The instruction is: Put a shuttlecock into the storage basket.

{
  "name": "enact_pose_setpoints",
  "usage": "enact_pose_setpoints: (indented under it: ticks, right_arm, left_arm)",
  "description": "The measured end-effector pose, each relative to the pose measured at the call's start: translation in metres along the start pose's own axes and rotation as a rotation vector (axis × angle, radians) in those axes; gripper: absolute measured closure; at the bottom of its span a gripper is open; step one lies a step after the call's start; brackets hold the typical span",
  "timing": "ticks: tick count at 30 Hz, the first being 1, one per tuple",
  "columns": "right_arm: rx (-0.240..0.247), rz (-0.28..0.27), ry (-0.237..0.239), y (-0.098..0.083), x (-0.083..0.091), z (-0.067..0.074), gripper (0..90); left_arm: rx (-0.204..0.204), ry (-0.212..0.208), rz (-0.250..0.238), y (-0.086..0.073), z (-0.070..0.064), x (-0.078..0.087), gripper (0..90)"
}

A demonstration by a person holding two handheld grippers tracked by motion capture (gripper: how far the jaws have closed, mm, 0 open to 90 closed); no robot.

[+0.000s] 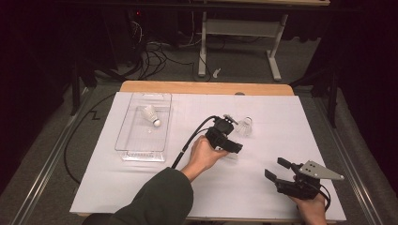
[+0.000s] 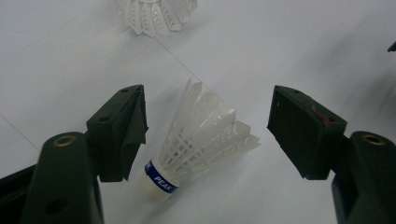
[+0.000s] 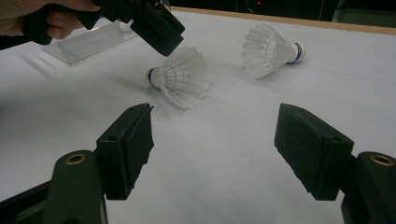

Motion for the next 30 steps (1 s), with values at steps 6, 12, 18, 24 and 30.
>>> enact_pose_setpoints:
  ticks: [6, 12, 18, 24, 30]
  right_arm:
    - [-0.001, -0.001, 0.0, 0.0, 0.0, 0.0, 28.4]
    - [-0.001, -0.001, 0.0, 0.0, 0.0, 0.0, 28.4]
    - [-0.003, -0.001, 0.001, 0.0, 0.0, 0.0, 28.4]
    - [-0.001, -0.002, 0.001, 0.0, 0.0, 0.0, 28.4]
    - [-0.003, -0.002, 0.0, 0.0, 0.0, 0.0, 28.4]
  left_arm:
    - [-0.007, 0.011, 0.018, 0.001, -0.001, -0.005, 29.2]
    - [-0.005, 0.018, 0.03, 0.001, -0.001, -0.01, 31.7]
    - [-0.015, 0.033, 0.038, -0.001, 0.001, -0.011, 34.6]
    - [-0.026, 0.036, 0.054, -0.003, 0.003, -0.011, 38.3]
    - [-0.033, 0.021, 0.059, -0.004, 0.002, -0.01, 45.1]
Point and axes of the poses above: each handheld gripper's, and its own axes: x roughly backward along the jaws, y roughly out of its top, z roughly to its left, the point moved 8 cm from there along -x, roughly forward along the jaws, and after that the axes turned 2 degrees about -y, right-handed, at the moved point
